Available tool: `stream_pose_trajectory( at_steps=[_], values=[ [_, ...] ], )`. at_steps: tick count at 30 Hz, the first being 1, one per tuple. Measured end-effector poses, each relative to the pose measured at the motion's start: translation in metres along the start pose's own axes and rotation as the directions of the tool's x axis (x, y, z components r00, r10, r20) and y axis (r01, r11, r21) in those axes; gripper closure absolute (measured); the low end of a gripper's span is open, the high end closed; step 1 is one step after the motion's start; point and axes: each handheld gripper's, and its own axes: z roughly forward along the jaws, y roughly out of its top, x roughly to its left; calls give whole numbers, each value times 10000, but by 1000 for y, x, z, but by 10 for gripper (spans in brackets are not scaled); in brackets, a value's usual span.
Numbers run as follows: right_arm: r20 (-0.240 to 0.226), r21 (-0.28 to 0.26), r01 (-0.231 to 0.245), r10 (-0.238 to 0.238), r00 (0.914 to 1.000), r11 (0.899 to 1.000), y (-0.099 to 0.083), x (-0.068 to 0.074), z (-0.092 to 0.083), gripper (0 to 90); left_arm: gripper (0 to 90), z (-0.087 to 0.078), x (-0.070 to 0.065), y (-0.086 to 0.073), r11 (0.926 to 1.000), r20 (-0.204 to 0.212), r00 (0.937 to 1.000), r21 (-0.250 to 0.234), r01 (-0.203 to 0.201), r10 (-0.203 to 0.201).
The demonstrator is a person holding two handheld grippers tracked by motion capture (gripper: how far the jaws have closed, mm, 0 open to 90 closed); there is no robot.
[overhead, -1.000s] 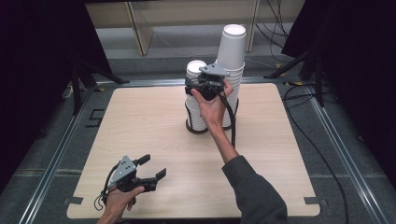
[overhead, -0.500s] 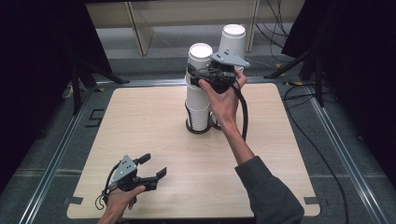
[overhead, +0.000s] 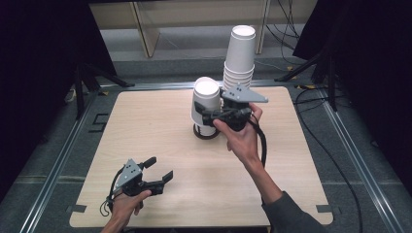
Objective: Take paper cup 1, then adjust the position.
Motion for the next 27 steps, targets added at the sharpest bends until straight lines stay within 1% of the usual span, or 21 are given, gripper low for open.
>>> stream_pose_trajectory(
  at_steps=[1,3,4,5,6,7,8,9,10,11,12,13,15,17,18,19,21,22,23,24,27],
  values=[
    [-125,174,-82,84,9999,9998,-7,2,-1,209,145,0,0,0,10000,-3,10000,1,83,-83],
    [-220,400,36,-28,9998,9992,-22,3,0,209,145,4,1,0,9995,213,9996,-283,-153,159],
    [-307,508,3,13,9995,9987,-29,4,0,209,145,4,1,0,9995,222,9996,-265,-164,170],
    [-473,514,-178,203,9987,9985,-36,5,1,209,145,4,0,0,9995,260,9995,-296,-146,153],
    [-464,682,-107,139,9988,9976,-42,5,2,209,145,4,0,-1,9995,267,9995,-292,-132,140],
    [-652,971,-217,281,9975,9950,-47,6,4,209,145,4,-1,-1,9995,275,9996,-308,-66,74],
    [-642,984,-77,141,9978,9951,-52,5,6,209,145,3,0,0,9996,232,9996,-218,-176,181],
    [-844,996,-330,415,9956,9945,-56,7,8,209,145,0,-2,0,9999,87,9999,46,-95,95],
    [-763,1128,-122,209,9969,9935,-59,7,8,209,145,0,-2,0,9999,109,9999,13,-114,114],
    [-936,1233,-290,407,9948,9920,-62,9,10,209,145,0,-3,0,10000,118,9999,-24,-68,68],
    [-964,1181,-249,364,9947,9927,-64,10,11,209,145,0,-3,0,10000,160,9998,-51,-71,72],
    [-1136,1312,-390,541,9920,9906,-66,12,11,209,145,1,-3,0,9998,215,9996,-23,-197,198],
    [-1496,1204,-509,689,9863,9914,-70,15,14,209,145,1,-4,0,9996,342,9990,-47,-289,290],
    [-1438,1273,-409,592,9878,9910,-73,18,14,209,145,2,-4,0,9994,447,9985,-129,-322,327],
    [-1641,1341,-472,691,9840,9899,-75,20,15,209,145,4,-6,-1,9994,627,9980,-342,-93,115],
    [-1633,1416,-410,642,9845,9891,-77,22,15,209,144,3,-7,1,9993,562,9978,-179,-333,342],
    [-1822,1524,-509,787,9801,9870,-81,25,17,209,144,5,-10,0,9986,788,9967,-500,-174,213],
    [-1960,1501,-588,879,9767,9869,-83,26,18,209,144,4,-10,2,9988,704,9967,-327,-375,397],
    [-1921,1640,-702,1017,9761,9840,-84,27,18,209,144,4,-11,2,9988,728,9965,-308,-382,404],
    [-1987,1544,-540,845,9764,9865,-84,26,19,209,144,6,-12,2,9983,878,9958,-535,-219,266],
    [-2258,1539,-705,1045,9686,9856,-86,28,21,210,144,5,-12,4,9980,848,9958,-553,-294,341]
  ],
)
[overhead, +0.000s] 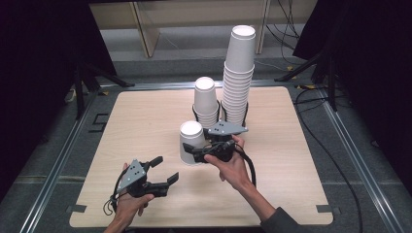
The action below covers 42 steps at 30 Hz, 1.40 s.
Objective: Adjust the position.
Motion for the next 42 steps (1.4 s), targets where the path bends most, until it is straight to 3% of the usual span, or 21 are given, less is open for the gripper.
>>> stream_pose_trajectory(
  at_steps=[5,6,7,8,11,12,16,18,21,22,23,24,25,30,31,33,34,37,39,41,42],
  values=[
    [-377,53,-173,175,9991,9998,-3,7,5,210,144,3,-1,0,9999,131,9999,-152,30,-28],
    [-307,93,62,-59,9995,9999,-4,9,7,210,144,5,-2,-1,9994,269,9996,-344,77,-68],
    [-307,93,62,-59,9995,9999,-4,9,7,210,144,4,-2,0,10000,157,9999,-93,10,-8],
    [-552,55,-99,102,9984,9999,-5,11,10,210,144,4,-3,0,9999,188,9998,-123,47,-45],
    [-606,44,153,-150,9980,9999,-7,16,14,211,144,6,-4,0,9999,224,9997,-104,63,-61],
    [-792,163,-111,124,9968,9998,-9,20,16,211,144,7,-4,-1,9998,252,9996,-178,99,-95],
    [-833,79,70,-63,9965,9999,-11,21,18,212,142,8,-5,-1,9998,249,9996,-80,156,-154],
    [-1120,113,-244,255,9934,9996,-13,23,19,212,141,10,-6,-1,9997,339,9992,-171,195,-190],
    [-1330,118,-429,441,9901,9990,-14,27,21,213,92,12,-8,-2,9999,319,9994,26,134,-135],
    [-1210,-112,-87,73,9926,9999,-15,26,22,213,73,13,-8,-2,9999,308,9994,60,128,-130],
    [-1396,-25,-341,334,9896,9994,-15,29,22,213,57,14,-8,-2,9999,303,9995,33,95,-96],
    [-1318,-85,-162,149,9912,9998,-15,29,22,213,45,15,-9,-2,9999,279,9995,-29,150,-149],
    [-1586,6,-434,430,9864,9991,-15,32,23,213,35,15,-8,-2,9999,248,9996,3,136,-136],
    [-1796,98,-637,644,9816,9979,-17,38,24,214,3,16,-7,-2,9998,262,9994,-2,214,-214],
    [-1776,-3,-306,301,9836,9995,-17,37,25,214,0,16,-7,-2,9999,261,9996,-34,144,-143],
    [-1950,279,-505,549,9793,9983,-18,40,25,214,16,15,-7,-2,9999,252,9997,-108,72,-69],
    [-1831,131,-231,251,9828,9996,-18,39,26,213,47,17,-7,-3,9992,366,9993,-391,5,9],
    [-2048,408,-584,656,9766,9975,-20,39,26,207,98,14,-8,-2,9997,185,9996,-24,-224,225],
    [-1981,214,-365,400,9794,9991,-20,37,26,199,119,16,-7,-2,9984,228,9984,-231,-508,513],
    [-1956,371,-270,338,9801,9989,-18,34,25,191,140,15,-9,-1,9980,92,9980,-75,-620,621],
    [-2157,474,-402,495,9752,9981,-17,33,25,190,148,13,-9,0,9972,57,9973,141,-732,731]
  ],
)
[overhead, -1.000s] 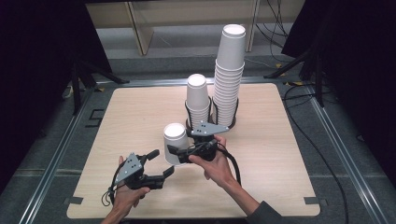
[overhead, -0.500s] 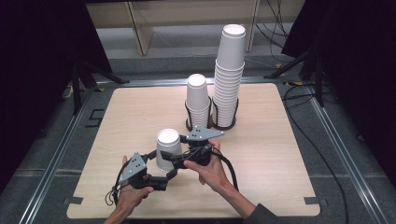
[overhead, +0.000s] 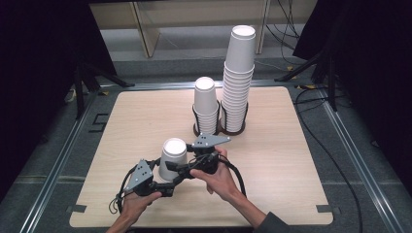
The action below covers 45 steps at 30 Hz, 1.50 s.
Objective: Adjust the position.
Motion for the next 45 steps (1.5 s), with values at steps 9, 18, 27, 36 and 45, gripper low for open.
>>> stream_pose_trajectory(
  at_steps=[9,18,27,36,45],
  values=[
    [-365,1227,791,-751,9965,9893,13,-10,-19,173,182,-2,0,2,9897,153,9921,691,-1252,1244],
    [-541,2288,1298,-1205,9912,9648,20,-9,-30,166,184,1,-7,0,9698,553,9835,1660,-1789,1720],
    [-812,2855,1808,-1642,9831,9412,17,-9,-25,165,187,-1,-9,2,9395,1006,9695,2428,-2417,2234],
    [-1066,3282,1694,-1418,9841,9293,12,-8,-20,171,187,0,-13,1,9229,1333,9570,2592,-2847,2578],
    [-1284,3479,1647,-1271,9835,9230,8,-11,-18,212,183,0,-14,1,9164,1417,9508,2599,-3042,2754]
  ],
)
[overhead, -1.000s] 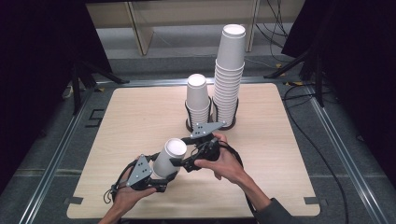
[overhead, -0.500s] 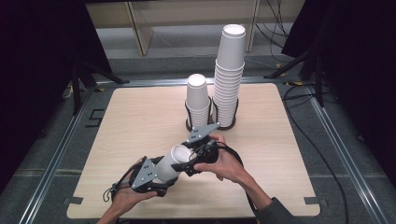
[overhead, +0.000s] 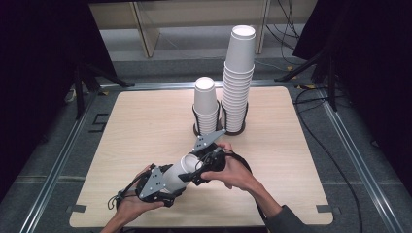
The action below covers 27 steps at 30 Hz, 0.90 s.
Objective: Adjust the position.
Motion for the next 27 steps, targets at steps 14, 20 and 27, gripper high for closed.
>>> stream_pose_trajectory(
  at_steps=[14,20,27],
  values=[
    [-641,-1085,-714,647,9958,9915,2,-8,-15,253,87,-3,5,-4,9730,24,9942,-2051,1060,-1078],
    [-948,-1653,-1167,1020,9903,9793,5,-8,-26,256,49,-8,9,-3,9459,63,9866,-2835,1578,-1628],
    [-1188,-2228,-1338,1093,9869,9656,8,-9,-36,257,53,-11,10,-3,9250,102,9839,-3394,1710,-1782]
  ],
)
